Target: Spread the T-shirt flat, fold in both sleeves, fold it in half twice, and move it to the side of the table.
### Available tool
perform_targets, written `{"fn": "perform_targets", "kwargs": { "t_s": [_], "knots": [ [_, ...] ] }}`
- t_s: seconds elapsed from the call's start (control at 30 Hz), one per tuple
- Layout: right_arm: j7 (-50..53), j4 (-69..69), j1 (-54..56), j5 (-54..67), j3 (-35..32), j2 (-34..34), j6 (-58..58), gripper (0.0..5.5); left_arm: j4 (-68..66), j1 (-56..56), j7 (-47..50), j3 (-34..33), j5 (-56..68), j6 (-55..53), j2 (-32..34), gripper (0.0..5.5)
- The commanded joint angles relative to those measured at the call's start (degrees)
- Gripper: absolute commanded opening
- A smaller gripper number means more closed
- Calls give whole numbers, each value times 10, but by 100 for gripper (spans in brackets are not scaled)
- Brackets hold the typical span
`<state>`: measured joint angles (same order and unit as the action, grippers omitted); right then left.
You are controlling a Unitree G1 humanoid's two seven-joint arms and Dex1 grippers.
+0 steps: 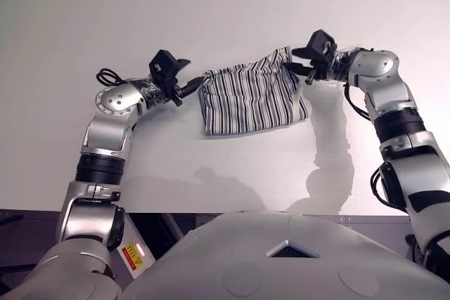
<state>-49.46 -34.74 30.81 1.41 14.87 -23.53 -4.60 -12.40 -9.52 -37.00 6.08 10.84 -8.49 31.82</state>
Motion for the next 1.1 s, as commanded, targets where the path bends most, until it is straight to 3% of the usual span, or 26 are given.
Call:
{"fn": "perform_targets", "kwargs": {
  "t_s": [0.03, 0.2, 0.4, 0.53, 0.63, 0.77, 0.93, 1.0, 1.1],
  "knots": [
    [0, 74, -24, 7, -16, -8, 0, 203, 18, -5, 16, -31, 11, -16, -19, 317],
    [-81, 138, -23, 72, -4, 29, 28, 203, -14, 4, 4, 37, -101, 37, 19, 394],
    [-191, -15, 29, 39, 56, 61, 33, 203, -61, -38, -11, 59, -149, 72, 19, 494],
    [-161, -128, 30, -42, 101, 71, -40, 203, -73, -69, 0, 25, -133, 80, 10, 494],
    [-46, -236, 47, -102, 109, 58, -80, 203, -81, -101, 26, -14, -111, 85, -5, 494],
    [161, -358, 40, -68, 21, -8, -29, 203, -83, -121, 84, -72, -91, 93, -15, 494],
    [368, -425, -14, 45, -158, -111, 68, 203, -52, -108, 122, -98, -83, 70, -28, 494],
    [391, -426, -20, 76, -204, -112, 88, 203, -28, -96, 125, -94, -84, 62, -36, 494],
    [387, -412, -12, 72, -218, -91, 75, 203, -1, -90, 129, -88, -87, 51, -46, 494]
  ]
}}
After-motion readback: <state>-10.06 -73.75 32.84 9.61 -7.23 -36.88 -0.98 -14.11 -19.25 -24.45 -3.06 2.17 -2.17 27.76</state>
